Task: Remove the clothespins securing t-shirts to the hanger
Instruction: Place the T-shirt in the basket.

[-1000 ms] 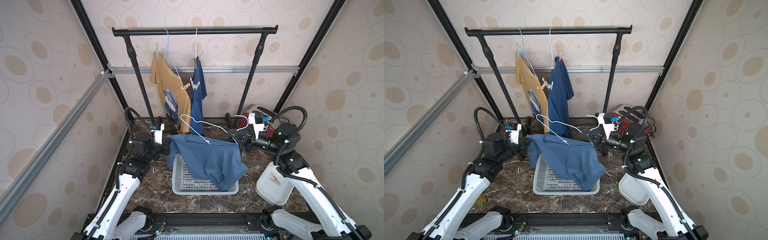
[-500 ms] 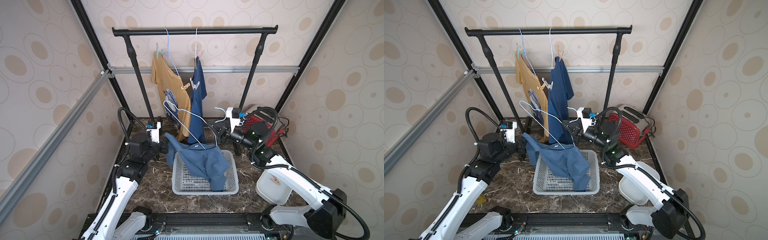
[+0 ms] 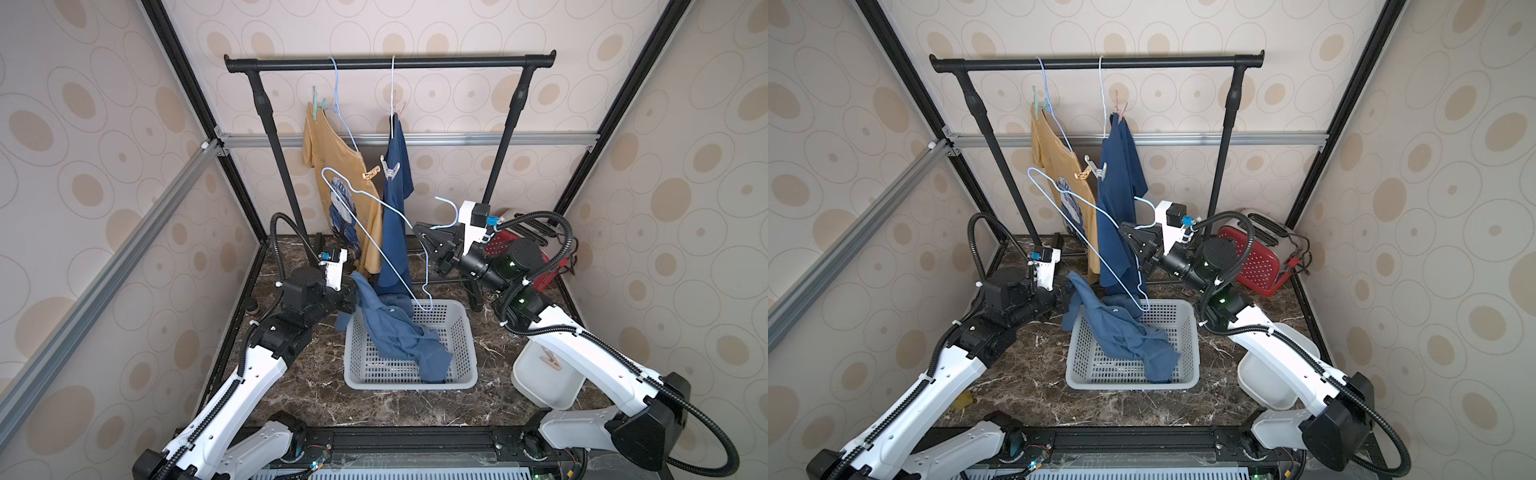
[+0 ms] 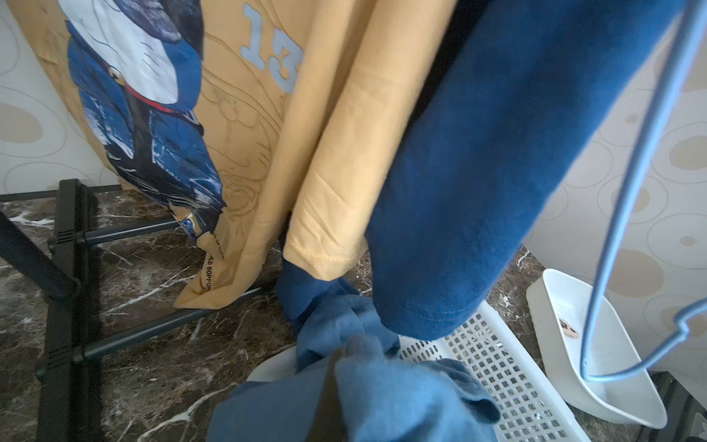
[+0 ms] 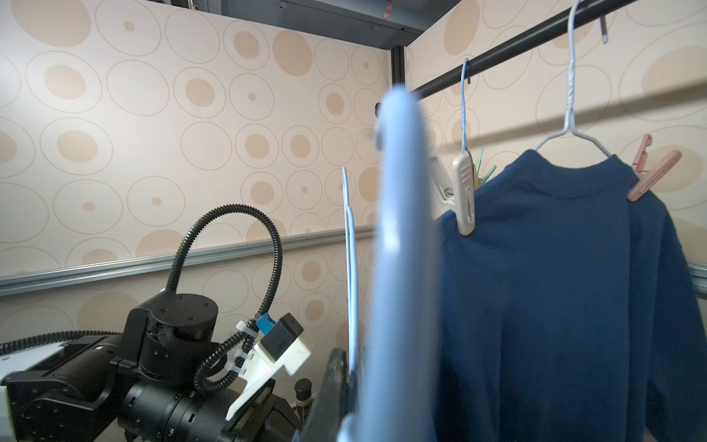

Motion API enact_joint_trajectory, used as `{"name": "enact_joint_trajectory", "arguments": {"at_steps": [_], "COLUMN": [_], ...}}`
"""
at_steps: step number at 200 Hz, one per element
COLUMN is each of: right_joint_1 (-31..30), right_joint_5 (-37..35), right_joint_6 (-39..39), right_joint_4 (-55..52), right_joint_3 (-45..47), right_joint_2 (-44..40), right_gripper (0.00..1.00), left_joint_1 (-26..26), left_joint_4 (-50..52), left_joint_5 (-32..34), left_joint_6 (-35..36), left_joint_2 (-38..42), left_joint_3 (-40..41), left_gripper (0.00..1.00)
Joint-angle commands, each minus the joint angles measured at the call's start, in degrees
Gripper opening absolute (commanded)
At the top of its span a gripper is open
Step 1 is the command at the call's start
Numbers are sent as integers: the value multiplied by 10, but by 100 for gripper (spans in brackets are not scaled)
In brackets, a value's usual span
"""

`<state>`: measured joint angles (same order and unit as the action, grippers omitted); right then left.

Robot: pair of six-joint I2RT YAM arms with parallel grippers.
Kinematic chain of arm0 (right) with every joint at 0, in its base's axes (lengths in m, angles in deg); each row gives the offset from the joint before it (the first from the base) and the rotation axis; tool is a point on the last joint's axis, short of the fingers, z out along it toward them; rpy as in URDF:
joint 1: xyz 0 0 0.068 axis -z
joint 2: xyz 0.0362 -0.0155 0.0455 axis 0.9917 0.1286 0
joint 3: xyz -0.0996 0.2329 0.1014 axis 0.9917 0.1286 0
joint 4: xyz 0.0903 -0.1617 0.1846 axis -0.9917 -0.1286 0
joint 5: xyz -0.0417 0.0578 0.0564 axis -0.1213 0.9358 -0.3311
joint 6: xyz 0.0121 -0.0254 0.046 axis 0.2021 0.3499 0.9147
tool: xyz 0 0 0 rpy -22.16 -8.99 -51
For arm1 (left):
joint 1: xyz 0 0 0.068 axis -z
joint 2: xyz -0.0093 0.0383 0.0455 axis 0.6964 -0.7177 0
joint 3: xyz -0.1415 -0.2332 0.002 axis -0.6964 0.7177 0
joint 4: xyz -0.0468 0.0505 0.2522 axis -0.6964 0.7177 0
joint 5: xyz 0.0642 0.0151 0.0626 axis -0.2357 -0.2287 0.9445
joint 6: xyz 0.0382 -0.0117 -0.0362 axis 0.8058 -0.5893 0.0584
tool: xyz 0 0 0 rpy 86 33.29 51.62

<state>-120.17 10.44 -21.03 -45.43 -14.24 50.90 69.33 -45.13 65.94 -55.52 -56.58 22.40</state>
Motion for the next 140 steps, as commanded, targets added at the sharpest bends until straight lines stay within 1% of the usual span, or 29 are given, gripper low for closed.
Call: {"name": "enact_joint_trajectory", "arguments": {"at_steps": [1, 24, 40, 65, 94, 109, 140], "right_joint_1": [-3, 5, 21, 57, 101, 119, 138], "right_joint_5": [-8, -24, -30, -33, -25, -22, -16], "right_joint_6": [-34, -58, -56, -50, -46, -41, -38], "right_joint_4": [-15, -40, -47, -59, -75, -75, -78], "right_joint_3": [-6, 17, 35, 51, 57, 61, 62], "right_joint_2": [-46, -82, -106, -137, -160, -168, -175], "right_gripper": [0, 0, 0, 0, 0, 0, 0], "left_joint_1": [53, 135, 186, 241, 323, 351, 386], "left_joint_4": [-21, -24, -24, -51, -47, -49, -66], "left_joint_5": [33, 95, 127, 138, 160, 166, 166], "left_joint_6": [18, 23, 28, 22, 35, 31, 30], "left_joint_2": [-19, -54, -82, -121, -167, -186, -199], "left_joint_3": [-34, -52, -68, -88, -147, -172, -201], "left_gripper": [0, 0, 0, 0, 0, 0, 0]}}
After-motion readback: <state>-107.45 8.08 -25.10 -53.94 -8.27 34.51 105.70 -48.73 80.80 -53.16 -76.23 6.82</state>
